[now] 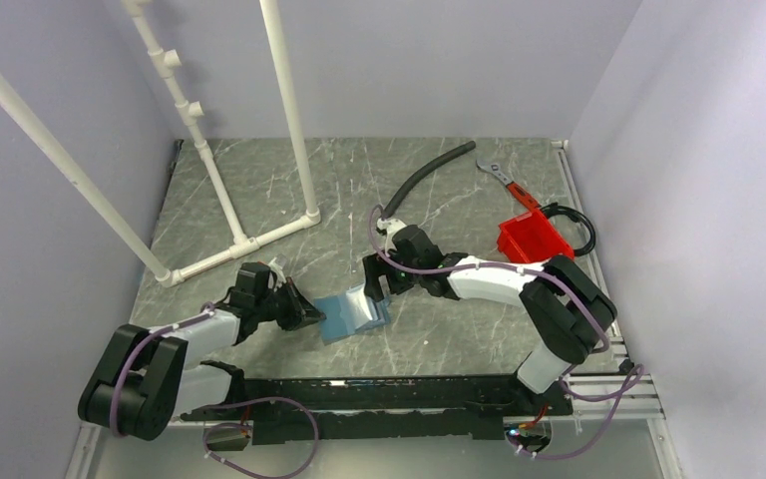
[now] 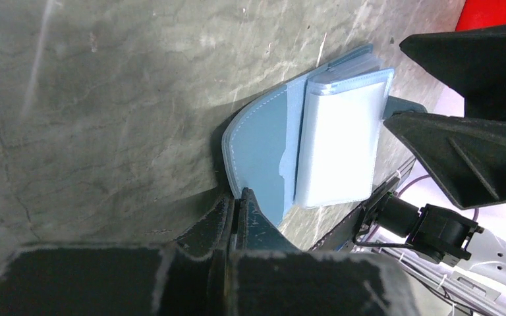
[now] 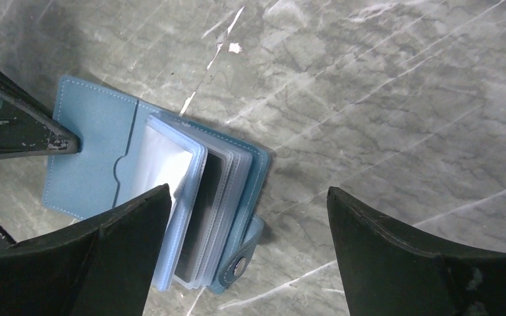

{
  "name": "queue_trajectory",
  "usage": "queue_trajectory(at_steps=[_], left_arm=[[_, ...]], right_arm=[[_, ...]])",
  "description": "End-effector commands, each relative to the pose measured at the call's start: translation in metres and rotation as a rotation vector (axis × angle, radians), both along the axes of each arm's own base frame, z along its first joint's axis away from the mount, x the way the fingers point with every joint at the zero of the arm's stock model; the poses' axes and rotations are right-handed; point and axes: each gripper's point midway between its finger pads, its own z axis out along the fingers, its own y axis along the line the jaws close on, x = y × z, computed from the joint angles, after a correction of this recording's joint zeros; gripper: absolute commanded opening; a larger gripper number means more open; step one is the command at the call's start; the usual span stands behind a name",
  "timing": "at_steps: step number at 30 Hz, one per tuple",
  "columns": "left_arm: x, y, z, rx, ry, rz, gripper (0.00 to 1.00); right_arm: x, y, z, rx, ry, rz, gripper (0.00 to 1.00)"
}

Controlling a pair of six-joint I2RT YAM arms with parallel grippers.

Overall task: Put the credit cards into the card holder
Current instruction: Open the card holder at the center of the board.

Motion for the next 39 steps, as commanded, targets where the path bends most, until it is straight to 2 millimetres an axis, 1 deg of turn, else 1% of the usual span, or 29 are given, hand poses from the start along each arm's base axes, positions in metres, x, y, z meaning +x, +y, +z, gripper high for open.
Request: queue_trajectory(at_steps=[1, 2, 3, 6, 9, 10, 12, 13, 15, 17, 20, 22, 24, 25, 26, 27, 31, 33, 36, 37, 39], left_arm=[[-0.014, 0.020, -0.026, 0.130, 0.121, 0.060, 0.00], [-0.013, 0.022, -0.028, 0.142, 0.126, 0.068, 0.00], [-0.017, 0.025, -0.032, 0.162, 0.156, 0.075, 0.00], [-0.022, 0.030, -0.041, 0.182, 0.203, 0.112, 0.00], [-0.026, 0.030, -0.047, 0.174, 0.236, 0.132, 0.00], [-0.026, 0.029, -0.048, 0.169, 0.238, 0.136, 0.00], [-0.023, 0.028, -0.048, 0.159, 0.236, 0.141, 0.00], [-0.023, 0.027, -0.049, 0.156, 0.241, 0.144, 0.00], [-0.024, 0.027, -0.051, 0.153, 0.248, 0.146, 0.00], [-0.024, 0.027, -0.052, 0.155, 0.255, 0.150, 0.00], [-0.024, 0.028, -0.052, 0.158, 0.263, 0.154, 0.00], [-0.023, 0.027, -0.050, 0.155, 0.258, 0.155, 0.00], [-0.024, 0.028, -0.050, 0.161, 0.256, 0.156, 0.00], [-0.024, 0.029, -0.050, 0.164, 0.255, 0.158, 0.00], [-0.023, 0.029, -0.051, 0.168, 0.255, 0.161, 0.00], [-0.022, 0.030, -0.051, 0.170, 0.254, 0.163, 0.00], [-0.019, 0.027, -0.051, 0.164, 0.256, 0.160, 0.00], [-0.018, 0.027, -0.051, 0.161, 0.257, 0.156, 0.00], [-0.019, 0.027, -0.051, 0.171, 0.269, 0.150, 0.00], [-0.019, 0.027, -0.050, 0.175, 0.272, 0.149, 0.02], [-0.021, 0.028, -0.047, 0.183, 0.284, 0.145, 0.16]], right_arm=[[0.001, 0.020, 0.018, 0.098, 0.015, 0.024, 0.90], [-0.004, 0.020, 0.019, 0.117, 0.035, 0.022, 0.90], [-0.009, 0.020, 0.020, 0.134, 0.055, 0.019, 0.91], [-0.020, 0.015, 0.023, 0.167, 0.096, -0.002, 0.92], [-0.026, 0.007, 0.027, 0.204, 0.111, -0.015, 0.92], [-0.027, 0.006, 0.026, 0.223, 0.118, -0.015, 0.90], [-0.027, 0.005, 0.021, 0.240, 0.141, -0.009, 0.82], [-0.027, 0.006, 0.019, 0.240, 0.145, -0.004, 0.78], [-0.025, 0.009, 0.016, 0.249, 0.141, 0.002, 0.73], [-0.020, 0.011, 0.011, 0.244, 0.135, -0.006, 0.64], [-0.014, 0.006, -0.002, 0.190, 0.126, -0.034, 0.45], [-0.012, 0.005, -0.003, 0.164, 0.099, -0.039, 0.34], [-0.013, 0.010, 0.005, 0.158, 0.072, -0.018, 0.17], [-0.014, 0.014, 0.013, 0.164, 0.058, 0.001, 0.09], [-0.016, 0.018, 0.020, 0.168, 0.046, 0.015, 0.03], [-0.019, 0.021, 0.028, 0.177, 0.039, 0.029, 0.00], [-0.028, 0.029, 0.052, 0.249, 0.051, 0.055, 0.00], [-0.030, 0.030, 0.056, 0.265, 0.062, 0.058, 0.00], [-0.030, 0.031, 0.055, 0.264, 0.068, 0.055, 0.00], [-0.030, 0.030, 0.054, 0.260, 0.069, 0.052, 0.00], [-0.030, 0.029, 0.054, 0.256, 0.067, 0.051, 0.00]])
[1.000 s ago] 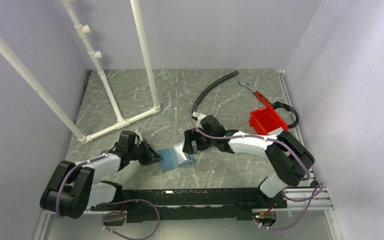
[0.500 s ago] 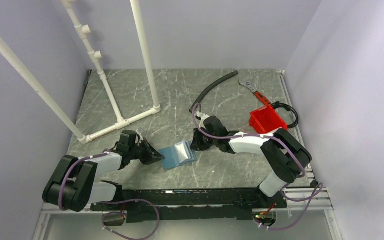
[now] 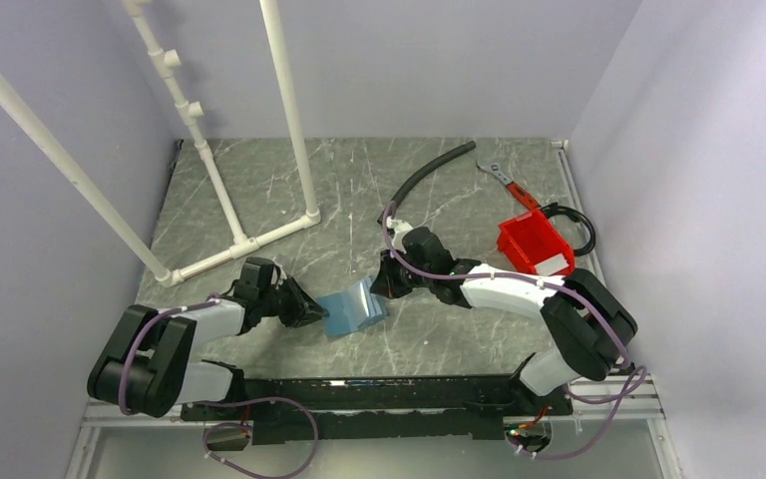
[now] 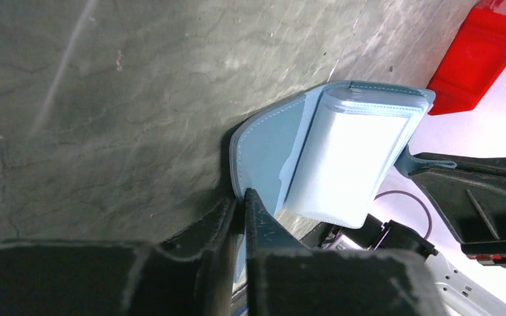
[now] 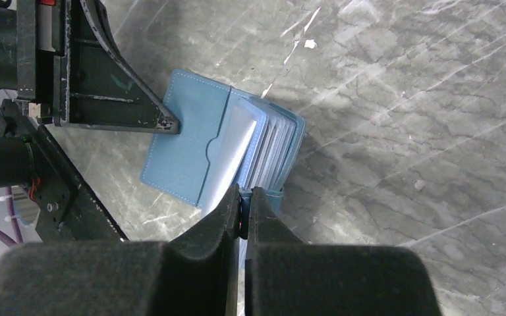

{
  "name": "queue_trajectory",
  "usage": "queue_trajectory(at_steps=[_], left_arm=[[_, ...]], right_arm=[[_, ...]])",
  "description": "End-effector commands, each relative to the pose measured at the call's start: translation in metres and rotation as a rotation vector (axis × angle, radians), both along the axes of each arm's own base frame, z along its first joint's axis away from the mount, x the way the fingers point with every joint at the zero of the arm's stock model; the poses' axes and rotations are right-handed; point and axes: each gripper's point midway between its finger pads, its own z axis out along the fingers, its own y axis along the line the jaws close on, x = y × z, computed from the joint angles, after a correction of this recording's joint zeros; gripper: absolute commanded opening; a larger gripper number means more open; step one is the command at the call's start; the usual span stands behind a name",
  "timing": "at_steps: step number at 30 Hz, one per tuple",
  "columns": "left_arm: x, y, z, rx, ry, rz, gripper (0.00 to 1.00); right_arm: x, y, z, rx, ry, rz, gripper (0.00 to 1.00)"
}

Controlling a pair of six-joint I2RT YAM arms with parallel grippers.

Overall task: Put the credit cards into the card holder
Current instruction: Open the card holder at the center of the board.

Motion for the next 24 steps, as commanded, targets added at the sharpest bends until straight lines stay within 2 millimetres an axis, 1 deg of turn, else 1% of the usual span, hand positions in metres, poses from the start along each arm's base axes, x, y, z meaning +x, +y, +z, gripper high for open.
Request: queue_trajectory(at_steps=[1, 2, 3, 7, 9, 11, 12, 14, 16, 18, 20, 21, 24], left_arm=[[-0.028, 0.034, -0.040, 0.222, 0.142, 0.042, 0.25], [-0.028, 0.034, -0.035, 0.220, 0.141, 0.041, 0.33], [-0.028, 0.034, -0.029, 0.217, 0.132, 0.041, 0.44], [-0.024, 0.039, 0.001, 0.240, 0.070, 0.044, 0.74], [-0.021, 0.043, 0.019, 0.263, 0.027, 0.045, 0.82], [-0.018, 0.049, 0.034, 0.302, -0.002, 0.048, 0.88], [-0.017, 0.053, 0.042, 0.324, -0.015, 0.050, 0.89], [-0.014, 0.056, 0.058, 0.351, -0.044, 0.038, 0.89], [-0.009, 0.048, 0.074, 0.333, -0.088, -0.002, 0.84], [-0.002, 0.030, 0.089, 0.268, -0.118, -0.062, 0.80], [0.003, 0.008, 0.096, 0.202, -0.131, -0.120, 0.76], [0.008, -0.003, 0.097, 0.181, -0.145, -0.141, 0.74], [0.012, -0.028, 0.092, 0.182, -0.157, -0.192, 0.70]], right_arm=[[-0.001, 0.012, 0.023, 0.058, -0.013, 0.027, 0.00], [-0.002, 0.012, 0.025, 0.061, -0.016, 0.029, 0.00], [-0.002, 0.012, 0.025, 0.061, -0.017, 0.030, 0.00], [-0.002, 0.011, 0.032, 0.064, -0.029, 0.029, 0.00], [-0.003, 0.010, 0.035, 0.071, -0.034, 0.030, 0.00], [-0.003, 0.010, 0.038, 0.075, -0.039, 0.032, 0.00], [-0.003, 0.011, 0.040, 0.079, -0.043, 0.032, 0.00], [-0.003, 0.011, 0.044, 0.087, -0.048, 0.033, 0.00], [-0.003, 0.012, 0.048, 0.095, -0.053, 0.036, 0.00], [-0.003, 0.013, 0.051, 0.100, -0.059, 0.039, 0.00], [-0.002, 0.014, 0.052, 0.098, -0.062, 0.039, 0.00], [-0.001, 0.014, 0.053, 0.096, -0.065, 0.037, 0.00], [-0.001, 0.014, 0.053, 0.096, -0.066, 0.037, 0.00]])
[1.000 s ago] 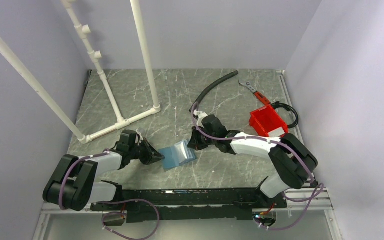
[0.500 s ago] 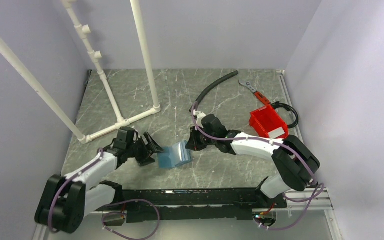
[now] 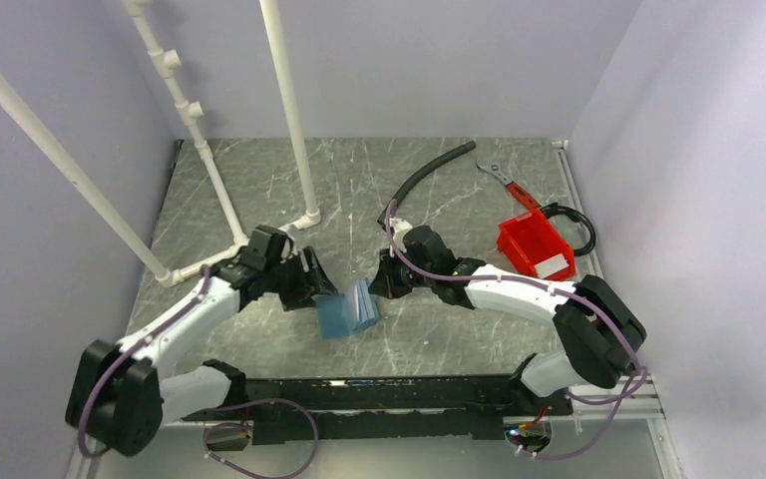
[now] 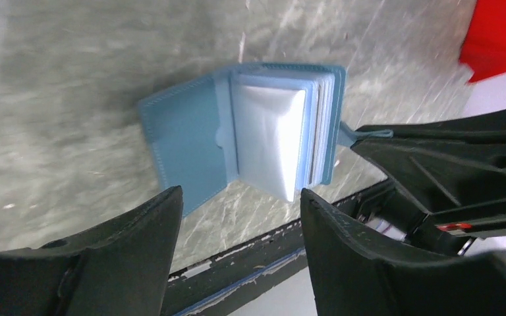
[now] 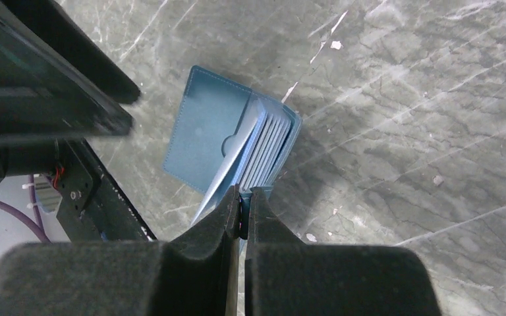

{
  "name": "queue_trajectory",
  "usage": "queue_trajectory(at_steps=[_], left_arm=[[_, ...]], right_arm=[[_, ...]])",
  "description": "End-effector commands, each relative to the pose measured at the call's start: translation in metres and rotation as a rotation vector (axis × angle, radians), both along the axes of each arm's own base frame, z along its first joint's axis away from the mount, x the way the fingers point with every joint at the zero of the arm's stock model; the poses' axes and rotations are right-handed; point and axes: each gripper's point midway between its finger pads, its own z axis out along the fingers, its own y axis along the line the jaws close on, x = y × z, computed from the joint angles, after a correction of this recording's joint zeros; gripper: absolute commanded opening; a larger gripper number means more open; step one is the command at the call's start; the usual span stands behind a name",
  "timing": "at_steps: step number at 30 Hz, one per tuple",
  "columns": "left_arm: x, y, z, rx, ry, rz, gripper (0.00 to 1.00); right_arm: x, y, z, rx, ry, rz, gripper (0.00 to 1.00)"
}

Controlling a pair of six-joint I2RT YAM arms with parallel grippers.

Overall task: Put the credit cards into the card holder
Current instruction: Open the card holder at the center of the board.

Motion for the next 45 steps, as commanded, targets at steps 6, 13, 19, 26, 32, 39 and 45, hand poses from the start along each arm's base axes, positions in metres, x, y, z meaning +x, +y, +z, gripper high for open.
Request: queue_trajectory(at_steps=[6, 13, 19, 26, 32, 39, 45], left_arm=[[0.007, -0.070, -0.013, 0.069, -0.013, -0.192, 0.77], [0.006, -0.084, -0.032, 0.090, 0.011, -0.201, 0.76], [0.005, -0.082, -0.033, 0.107, 0.005, -0.187, 0.72], [0.000, -0.075, -0.021, 0.085, -0.033, -0.161, 0.84], [-0.005, -0.064, -0.021, 0.114, -0.028, -0.136, 0.80], [-0.016, -0.040, -0.028, 0.200, 0.008, -0.091, 0.76], [-0.018, -0.009, -0.014, 0.296, -0.025, -0.003, 0.70]], right_arm=[[0.006, 0.012, 0.034, 0.074, -0.060, 0.016, 0.00], [0.005, 0.009, 0.033, 0.067, -0.064, 0.013, 0.00], [0.006, 0.007, 0.032, 0.062, -0.067, 0.009, 0.00], [0.004, 0.007, 0.026, 0.058, -0.056, 0.012, 0.00], [0.004, 0.007, 0.023, 0.049, -0.051, 0.013, 0.00], [0.004, 0.004, 0.013, 0.028, -0.040, 0.012, 0.00], [0.022, -0.017, -0.013, -0.183, -0.054, -0.059, 0.34]])
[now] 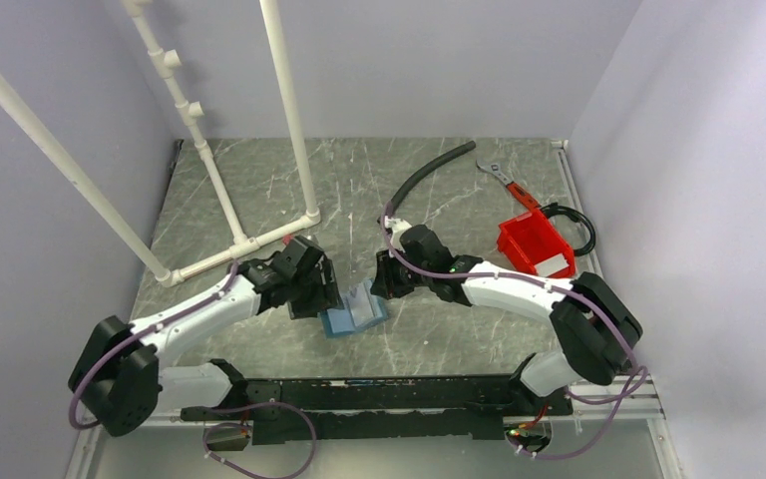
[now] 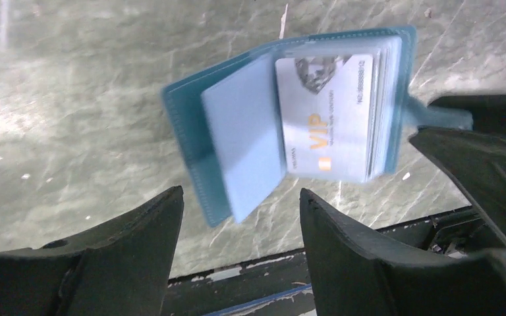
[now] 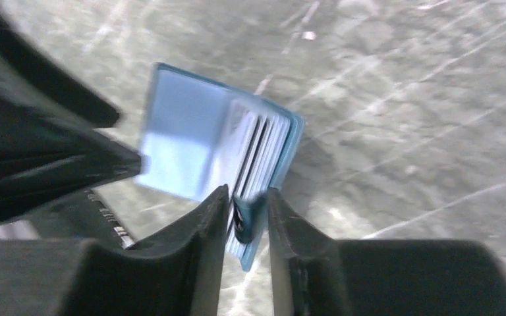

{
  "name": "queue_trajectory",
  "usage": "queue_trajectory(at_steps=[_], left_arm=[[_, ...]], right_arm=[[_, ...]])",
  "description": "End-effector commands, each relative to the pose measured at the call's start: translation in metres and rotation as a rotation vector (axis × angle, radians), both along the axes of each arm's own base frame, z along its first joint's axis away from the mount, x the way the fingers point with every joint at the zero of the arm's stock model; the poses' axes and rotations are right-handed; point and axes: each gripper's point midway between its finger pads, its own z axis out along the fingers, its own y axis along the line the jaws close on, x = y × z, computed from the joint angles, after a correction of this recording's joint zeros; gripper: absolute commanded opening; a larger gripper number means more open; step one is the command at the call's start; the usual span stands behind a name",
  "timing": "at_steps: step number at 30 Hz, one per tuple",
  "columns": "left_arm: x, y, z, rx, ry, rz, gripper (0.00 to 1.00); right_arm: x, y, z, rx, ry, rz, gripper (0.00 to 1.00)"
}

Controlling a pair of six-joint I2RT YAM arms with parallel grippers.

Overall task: Put the credit cards into the card holder
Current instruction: Open the card holder at the center of the board.

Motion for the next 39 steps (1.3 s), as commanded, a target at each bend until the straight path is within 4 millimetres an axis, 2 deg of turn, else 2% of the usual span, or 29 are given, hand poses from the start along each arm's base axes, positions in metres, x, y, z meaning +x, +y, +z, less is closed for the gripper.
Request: queue_trajectory(at_steps=[1, 3, 4, 7, 9, 12, 13, 14, 17, 19, 20, 23, 25, 27, 30, 34, 36, 39], left_arm=[[0.002, 0.020, 0.025, 0.032, -0.083, 0.068, 0.69], [0.005, 0.013, 0.038, -0.017, -0.122, 0.054, 0.64], [0.007, 0.007, 0.043, -0.053, -0.134, 0.040, 0.62], [0.010, -0.018, 0.045, -0.148, -0.112, -0.010, 0.49], [0.012, -0.030, 0.040, -0.181, -0.095, -0.036, 0.41], [0.017, -0.027, 0.034, -0.147, -0.089, -0.014, 0.37], [0.020, -0.022, 0.035, -0.126, -0.104, 0.006, 0.36], [0.019, -0.018, 0.038, -0.117, -0.113, 0.014, 0.37], [0.015, -0.012, 0.047, -0.123, -0.147, 0.006, 0.53], [0.011, -0.017, 0.047, -0.146, -0.140, -0.032, 0.59], [0.010, -0.020, 0.044, -0.148, -0.125, -0.047, 0.60], [0.007, -0.017, 0.015, -0.067, -0.029, -0.050, 0.59], [0.003, -0.011, -0.008, -0.013, 0.028, -0.038, 0.52], [-0.002, -0.005, -0.025, 0.024, 0.067, -0.019, 0.45], [-0.008, 0.000, -0.037, 0.019, 0.078, 0.012, 0.39], [-0.011, 0.002, -0.042, 0.014, 0.088, 0.025, 0.37], [-0.012, 0.002, -0.044, 0.019, 0.098, 0.028, 0.36], [-0.014, 0.005, -0.047, 0.023, 0.100, 0.037, 0.35]], right_arm=[[0.026, -0.023, -0.015, -0.216, -0.049, -0.099, 0.47], [0.036, -0.049, -0.022, -0.404, -0.095, -0.171, 0.59], [0.041, -0.054, -0.015, -0.466, -0.151, -0.191, 0.64], [0.033, -0.036, 0.008, -0.441, -0.211, -0.118, 0.70], [0.021, -0.015, 0.023, -0.334, -0.195, -0.052, 0.66], [-0.005, 0.021, 0.029, -0.154, -0.100, 0.086, 0.48], [-0.012, 0.029, 0.030, -0.108, -0.074, 0.124, 0.43], [-0.015, 0.033, 0.032, -0.082, -0.070, 0.134, 0.43], [-0.014, 0.027, 0.042, -0.025, -0.079, 0.091, 0.60], [-0.011, 0.020, 0.044, 0.003, -0.053, 0.074, 0.61], [-0.010, 0.017, 0.043, 0.014, -0.034, 0.071, 0.59], [-0.009, 0.009, 0.029, -0.008, -0.004, 0.057, 0.55], [-0.004, -0.003, 0.016, -0.065, 0.001, 0.011, 0.57], [0.004, -0.018, 0.005, -0.125, -0.004, -0.051, 0.63], [0.011, -0.033, -0.016, -0.215, -0.004, -0.083, 0.70], [0.020, -0.045, -0.038, -0.308, -0.033, -0.100, 0.71], [0.021, -0.041, -0.045, -0.311, -0.025, -0.088, 0.66], [0.019, -0.032, -0.047, -0.290, 0.001, -0.072, 0.45]])
